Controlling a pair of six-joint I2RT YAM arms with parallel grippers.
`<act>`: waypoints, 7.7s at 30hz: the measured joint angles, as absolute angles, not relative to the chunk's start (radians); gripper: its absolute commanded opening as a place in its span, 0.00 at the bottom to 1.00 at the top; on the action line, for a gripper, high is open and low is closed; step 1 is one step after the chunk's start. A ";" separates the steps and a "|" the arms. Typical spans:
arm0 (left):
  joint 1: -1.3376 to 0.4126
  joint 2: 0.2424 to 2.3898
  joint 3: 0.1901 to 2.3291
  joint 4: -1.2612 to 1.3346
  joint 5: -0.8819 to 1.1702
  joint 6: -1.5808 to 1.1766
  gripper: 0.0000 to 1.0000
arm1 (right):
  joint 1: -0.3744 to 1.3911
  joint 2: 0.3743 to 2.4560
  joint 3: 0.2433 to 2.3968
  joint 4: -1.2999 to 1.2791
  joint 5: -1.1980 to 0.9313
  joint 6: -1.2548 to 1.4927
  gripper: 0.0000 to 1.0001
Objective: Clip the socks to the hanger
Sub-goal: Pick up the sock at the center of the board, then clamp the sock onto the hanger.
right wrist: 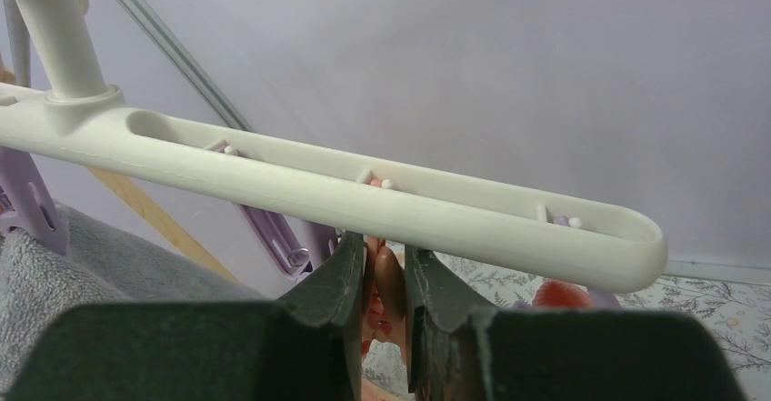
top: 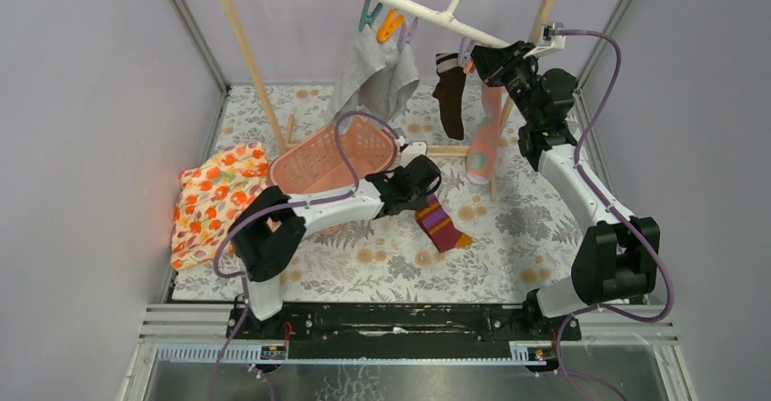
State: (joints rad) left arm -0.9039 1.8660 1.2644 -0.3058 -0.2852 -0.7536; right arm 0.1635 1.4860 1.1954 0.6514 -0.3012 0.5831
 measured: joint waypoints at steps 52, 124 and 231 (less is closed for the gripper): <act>-0.684 1.396 1.776 -0.654 -0.811 -0.278 0.00 | 0.162 1.510 1.195 0.697 -0.317 0.611 0.00; -0.930 1.596 1.736 -0.331 -0.184 -0.149 0.00 | 0.113 1.332 1.166 0.530 -0.578 0.601 0.00; -0.749 1.879 2.028 -0.281 0.015 -0.225 0.00 | 0.062 1.488 1.239 0.685 -0.729 0.798 0.28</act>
